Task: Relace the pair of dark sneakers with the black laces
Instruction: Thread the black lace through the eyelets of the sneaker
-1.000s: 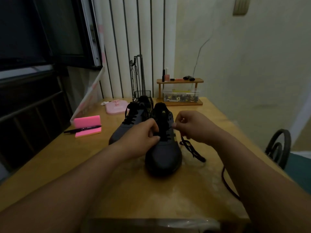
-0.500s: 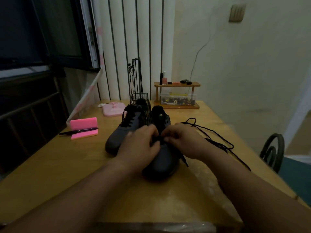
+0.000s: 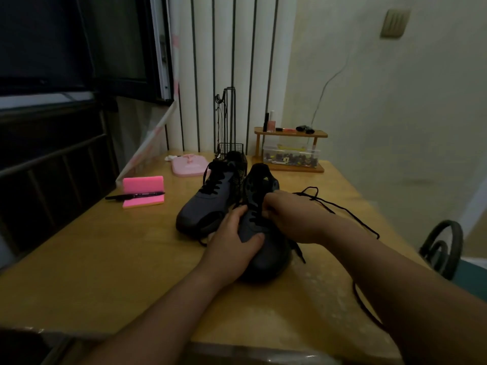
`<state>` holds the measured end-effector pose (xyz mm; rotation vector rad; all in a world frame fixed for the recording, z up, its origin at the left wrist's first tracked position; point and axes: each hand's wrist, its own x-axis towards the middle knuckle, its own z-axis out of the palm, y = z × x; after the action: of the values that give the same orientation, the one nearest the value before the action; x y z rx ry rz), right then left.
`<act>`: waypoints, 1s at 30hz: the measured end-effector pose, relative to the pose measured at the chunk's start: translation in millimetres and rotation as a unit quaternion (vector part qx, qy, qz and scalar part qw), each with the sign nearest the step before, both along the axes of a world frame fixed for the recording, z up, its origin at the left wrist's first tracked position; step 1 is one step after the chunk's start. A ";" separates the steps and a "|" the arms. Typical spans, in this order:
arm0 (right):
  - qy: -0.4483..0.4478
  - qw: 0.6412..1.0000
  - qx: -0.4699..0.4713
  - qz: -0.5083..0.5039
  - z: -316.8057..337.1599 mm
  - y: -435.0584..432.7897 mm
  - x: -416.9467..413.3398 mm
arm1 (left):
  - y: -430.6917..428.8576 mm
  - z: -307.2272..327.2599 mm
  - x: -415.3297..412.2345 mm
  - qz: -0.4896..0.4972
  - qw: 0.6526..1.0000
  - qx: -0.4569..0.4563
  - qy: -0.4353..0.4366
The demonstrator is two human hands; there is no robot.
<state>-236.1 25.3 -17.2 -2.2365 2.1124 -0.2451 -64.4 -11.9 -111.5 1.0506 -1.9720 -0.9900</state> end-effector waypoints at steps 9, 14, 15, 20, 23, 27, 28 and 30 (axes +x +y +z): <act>-0.129 0.986 0.097 -0.031 11.2 12.9 0.9 | 5.0 1.7 -4.6 0.008 0.999 -0.017 -0.047; -0.311 0.938 0.038 -0.150 -13.9 15.3 -14.3 | 4.7 5.0 -6.7 -0.013 0.998 -0.027 -0.055; -0.324 0.930 0.043 -0.168 -15.6 15.1 -14.9 | 4.9 5.2 -8.1 -0.008 0.997 -0.039 -0.064; -0.313 0.927 0.041 -0.204 -11.9 11.0 -13.7 | -3.5 8.9 -15.5 0.009 0.999 -0.006 -0.052; -0.291 0.939 0.045 -0.175 -10.3 10.0 -18.2 | -14.3 11.0 -17.7 0.010 0.998 0.041 0.040; -0.244 0.966 0.020 -0.081 -13.7 16.2 -29.7 | -12.5 7.1 -15.5 0.001 0.997 0.021 0.069; -0.240 0.968 0.013 -0.069 -15.1 17.6 -32.3 | -11.3 5.9 -14.6 -0.005 0.997 0.020 0.079; -0.231 0.971 0.010 -0.054 -17.2 19.3 -35.8 | -11.5 4.9 -13.6 -0.019 0.995 0.021 0.094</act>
<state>-271.9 44.5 -34.4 -1.8243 1.9643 -0.6736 -78.0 -23.4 -106.5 0.9093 -1.8305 -1.1146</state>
